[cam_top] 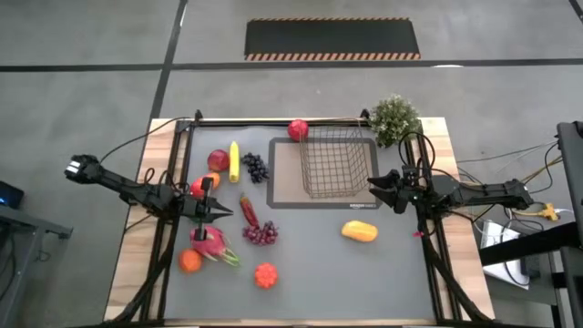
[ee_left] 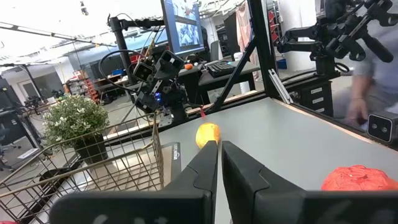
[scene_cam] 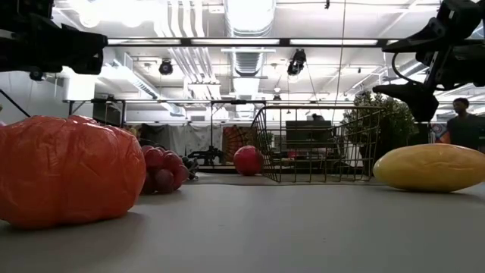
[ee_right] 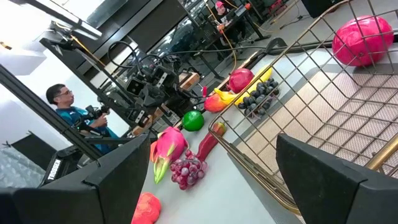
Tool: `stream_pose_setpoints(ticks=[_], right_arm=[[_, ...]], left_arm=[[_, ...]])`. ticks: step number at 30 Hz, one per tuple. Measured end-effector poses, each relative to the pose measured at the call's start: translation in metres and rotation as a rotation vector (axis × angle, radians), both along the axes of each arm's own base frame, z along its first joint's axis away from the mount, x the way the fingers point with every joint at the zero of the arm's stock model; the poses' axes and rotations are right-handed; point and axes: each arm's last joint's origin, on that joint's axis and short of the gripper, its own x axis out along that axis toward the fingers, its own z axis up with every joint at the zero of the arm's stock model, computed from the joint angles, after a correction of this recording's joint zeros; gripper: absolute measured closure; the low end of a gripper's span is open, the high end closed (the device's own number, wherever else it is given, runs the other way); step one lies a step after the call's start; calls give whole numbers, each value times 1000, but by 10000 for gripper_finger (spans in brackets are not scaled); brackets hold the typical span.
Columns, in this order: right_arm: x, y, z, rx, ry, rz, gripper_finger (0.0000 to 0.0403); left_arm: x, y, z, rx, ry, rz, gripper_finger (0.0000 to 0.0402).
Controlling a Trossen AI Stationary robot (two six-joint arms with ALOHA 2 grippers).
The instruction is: Build produce basket
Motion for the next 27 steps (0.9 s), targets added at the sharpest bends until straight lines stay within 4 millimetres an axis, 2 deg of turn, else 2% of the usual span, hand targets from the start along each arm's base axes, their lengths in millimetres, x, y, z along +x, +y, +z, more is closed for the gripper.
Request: stream_pose_setpoints(ticks=[17,22,27], right_arm=[[0,0,0,0,-1,-1,74],[-1,-2,3,4,-32,-85,74],[-1,-2,3,5,-27,-81,74]], left_arm=[[0,0,0,0,0,0,395],[0,0,0,0,0,0,395],[0,0,0,0,0,0,395]])
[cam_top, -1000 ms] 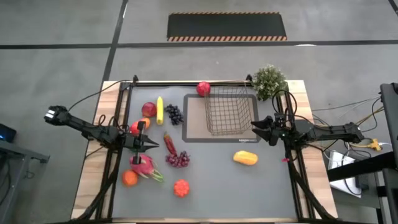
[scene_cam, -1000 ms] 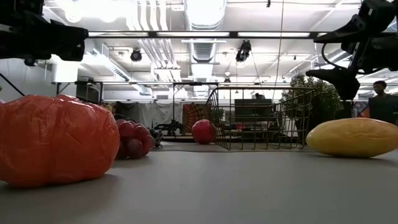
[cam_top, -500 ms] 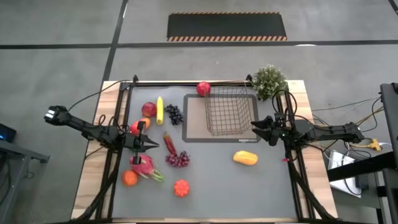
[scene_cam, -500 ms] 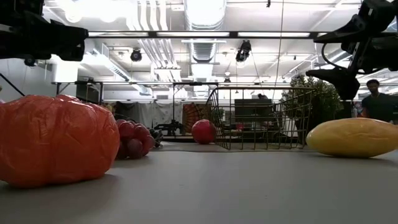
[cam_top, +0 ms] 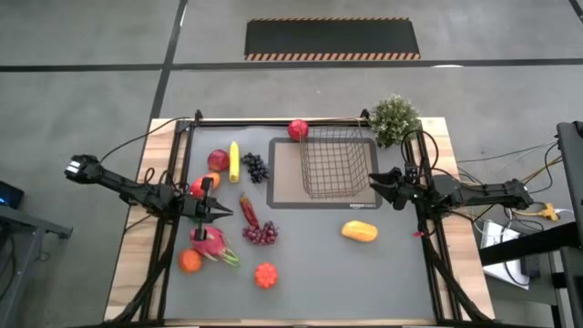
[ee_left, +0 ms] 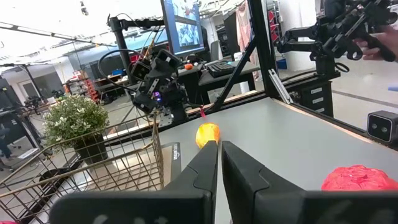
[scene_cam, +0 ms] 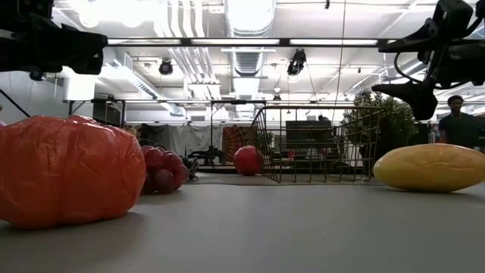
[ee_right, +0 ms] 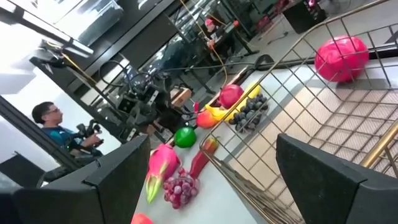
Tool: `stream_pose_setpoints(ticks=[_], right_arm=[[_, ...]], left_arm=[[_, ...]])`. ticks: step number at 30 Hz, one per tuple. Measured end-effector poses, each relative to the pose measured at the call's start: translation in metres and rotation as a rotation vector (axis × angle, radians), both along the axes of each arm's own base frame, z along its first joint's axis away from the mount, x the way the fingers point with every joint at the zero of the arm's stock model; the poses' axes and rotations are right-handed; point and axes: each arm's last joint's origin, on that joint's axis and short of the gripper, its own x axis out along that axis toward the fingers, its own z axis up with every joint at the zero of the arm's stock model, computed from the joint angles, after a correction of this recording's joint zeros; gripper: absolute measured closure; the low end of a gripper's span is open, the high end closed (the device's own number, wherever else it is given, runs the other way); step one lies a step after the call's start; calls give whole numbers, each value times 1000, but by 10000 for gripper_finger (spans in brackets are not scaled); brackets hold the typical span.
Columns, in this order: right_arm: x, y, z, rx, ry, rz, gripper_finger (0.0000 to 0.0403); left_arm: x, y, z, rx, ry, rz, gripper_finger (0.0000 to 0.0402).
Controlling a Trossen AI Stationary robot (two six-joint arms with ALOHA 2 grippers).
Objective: Build produce basket
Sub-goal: Put the apple into the wire basket
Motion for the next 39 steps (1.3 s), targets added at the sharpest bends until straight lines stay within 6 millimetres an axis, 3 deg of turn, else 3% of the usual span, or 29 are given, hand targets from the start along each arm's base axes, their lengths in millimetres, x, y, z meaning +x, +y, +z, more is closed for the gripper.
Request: stream_pose_setpoints(ticks=[10,18,22,28,35,39], right_arm=[[0,0,1,-1,-6,0,74],[0,0,1,-105,14,-20,74],[-1,-3,4,-179,19,-112,74],[-6,-11,5,-229,81,-455,74],[-13,-17,5,-90,46,-760,74],[-12,-16,11,-147,31,-700,74]], left_arm=[[0,0,4,-9,-37,6,395],[-5,2,30,-111,-300,5,395],[-10,4,45,-168,-458,4,395],[-19,10,59,-136,-628,135,395],[-23,12,65,-111,-690,181,395],[-18,10,76,-33,-687,206,395]])
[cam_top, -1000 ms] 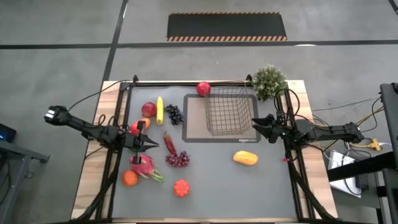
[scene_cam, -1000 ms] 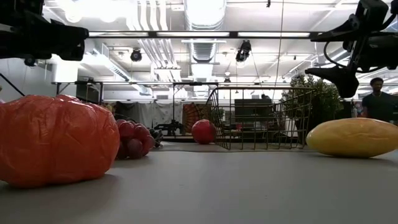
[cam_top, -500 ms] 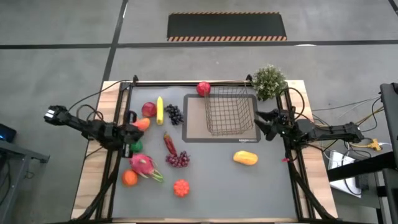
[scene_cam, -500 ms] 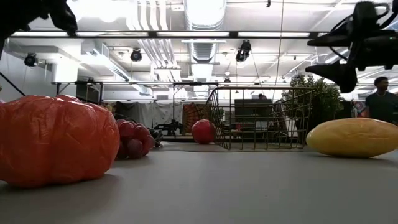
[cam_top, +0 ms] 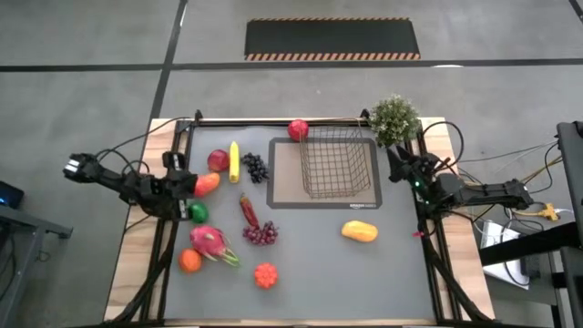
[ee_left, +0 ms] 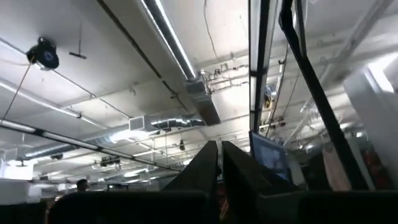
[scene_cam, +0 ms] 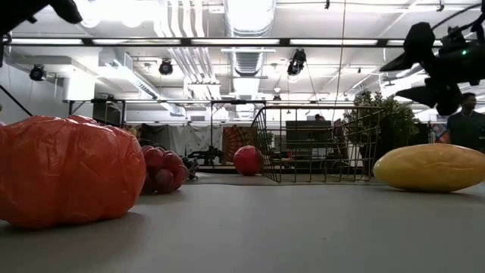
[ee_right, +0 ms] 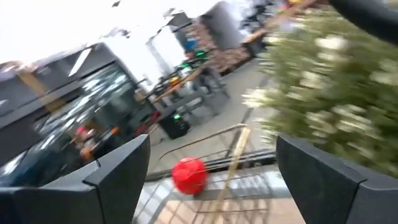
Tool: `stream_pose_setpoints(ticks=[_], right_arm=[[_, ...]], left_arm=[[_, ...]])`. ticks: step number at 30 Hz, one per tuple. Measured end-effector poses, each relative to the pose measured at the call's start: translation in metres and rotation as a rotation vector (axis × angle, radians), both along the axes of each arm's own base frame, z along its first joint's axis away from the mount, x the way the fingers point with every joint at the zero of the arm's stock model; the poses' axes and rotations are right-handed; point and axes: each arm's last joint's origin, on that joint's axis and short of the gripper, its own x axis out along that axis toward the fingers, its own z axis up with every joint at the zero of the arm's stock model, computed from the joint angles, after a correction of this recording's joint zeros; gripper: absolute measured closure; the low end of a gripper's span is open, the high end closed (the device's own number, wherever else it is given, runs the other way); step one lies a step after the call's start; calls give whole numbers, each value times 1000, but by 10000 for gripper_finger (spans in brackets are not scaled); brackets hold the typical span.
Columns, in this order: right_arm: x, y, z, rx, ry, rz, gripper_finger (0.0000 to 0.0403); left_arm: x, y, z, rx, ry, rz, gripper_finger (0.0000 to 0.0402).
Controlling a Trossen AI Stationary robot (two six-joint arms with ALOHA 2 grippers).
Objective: Build produce basket
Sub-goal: Put the apple into the wire basket
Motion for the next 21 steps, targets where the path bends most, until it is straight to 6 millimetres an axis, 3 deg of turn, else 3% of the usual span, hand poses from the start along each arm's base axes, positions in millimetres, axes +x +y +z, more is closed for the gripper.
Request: stream_pose_setpoints(ticks=[5,12,21], right_arm=[[0,4,18,-221,1,147,74],[-3,7,35,-449,54,204,82],[-8,9,59,-609,56,246,174]], left_arm=[[16,-4,19,92,95,66,395],[49,0,59,85,233,193,395],[118,33,84,26,584,381,395]])
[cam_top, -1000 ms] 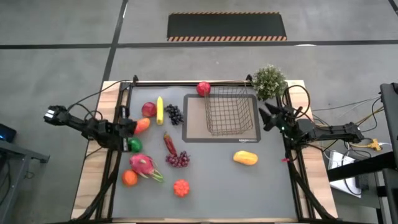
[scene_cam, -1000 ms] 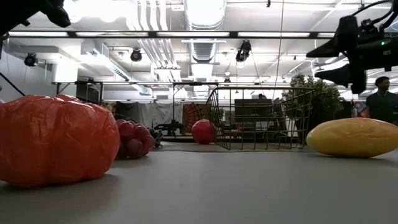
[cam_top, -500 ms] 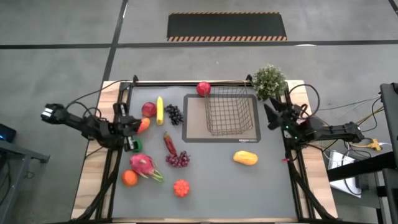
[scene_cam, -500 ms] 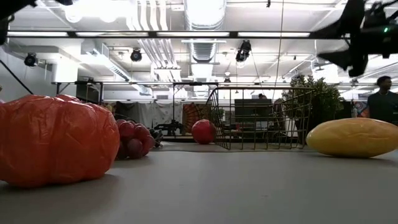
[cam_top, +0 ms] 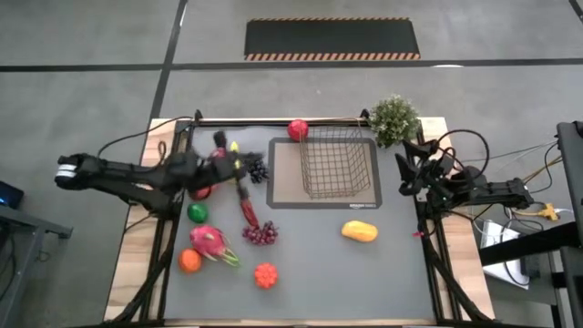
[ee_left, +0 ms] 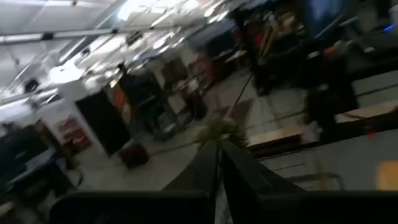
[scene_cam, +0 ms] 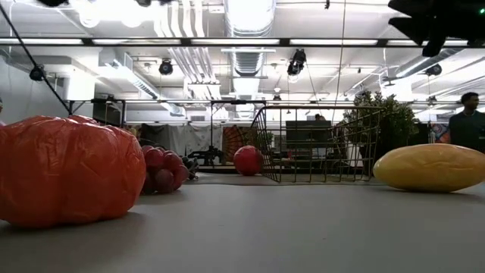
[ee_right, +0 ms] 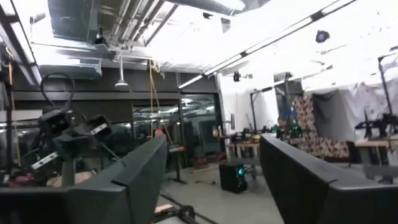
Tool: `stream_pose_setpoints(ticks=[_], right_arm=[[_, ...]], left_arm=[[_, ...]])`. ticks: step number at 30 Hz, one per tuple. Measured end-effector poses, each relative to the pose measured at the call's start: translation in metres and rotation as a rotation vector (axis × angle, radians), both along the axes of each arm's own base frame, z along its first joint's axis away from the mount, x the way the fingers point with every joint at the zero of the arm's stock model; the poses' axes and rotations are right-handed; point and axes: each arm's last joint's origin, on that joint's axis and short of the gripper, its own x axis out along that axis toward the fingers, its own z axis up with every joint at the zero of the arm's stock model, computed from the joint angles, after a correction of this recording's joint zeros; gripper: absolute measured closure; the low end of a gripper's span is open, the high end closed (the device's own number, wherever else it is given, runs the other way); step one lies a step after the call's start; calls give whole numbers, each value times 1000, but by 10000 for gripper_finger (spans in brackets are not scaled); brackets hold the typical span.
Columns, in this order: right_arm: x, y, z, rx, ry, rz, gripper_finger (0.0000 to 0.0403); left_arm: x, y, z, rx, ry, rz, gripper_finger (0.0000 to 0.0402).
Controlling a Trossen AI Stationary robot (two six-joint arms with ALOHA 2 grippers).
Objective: Build produce basket
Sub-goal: Put the apple into the wire basket
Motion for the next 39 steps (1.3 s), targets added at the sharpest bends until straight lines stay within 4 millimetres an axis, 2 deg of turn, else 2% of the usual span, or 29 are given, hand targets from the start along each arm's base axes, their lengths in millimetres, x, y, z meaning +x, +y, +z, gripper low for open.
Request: stream_pose_setpoints(ticks=[3,7,10,13,18,23,31,35,39], right_arm=[[-2,0,5,-22,0,-13,203],[-2,0,6,-51,6,-4,231],[-1,2,6,-91,10,35,246],[0,4,6,-142,19,92,259],[3,6,3,-178,57,161,279],[4,6,0,-176,91,167,295],[5,6,-1,-200,110,153,313],[6,6,-2,-201,123,153,316],[6,6,-2,-203,130,152,316]], left_arm=[[16,19,7,-40,111,80,395],[39,44,0,-83,315,172,395],[49,63,4,-106,413,227,395],[60,82,-2,-141,547,260,395],[70,111,-8,-223,679,214,395],[73,143,-22,-276,874,241,395],[75,202,-37,-308,971,91,395],[79,234,-46,-360,916,55,395],[93,257,-60,-405,833,83,395]])
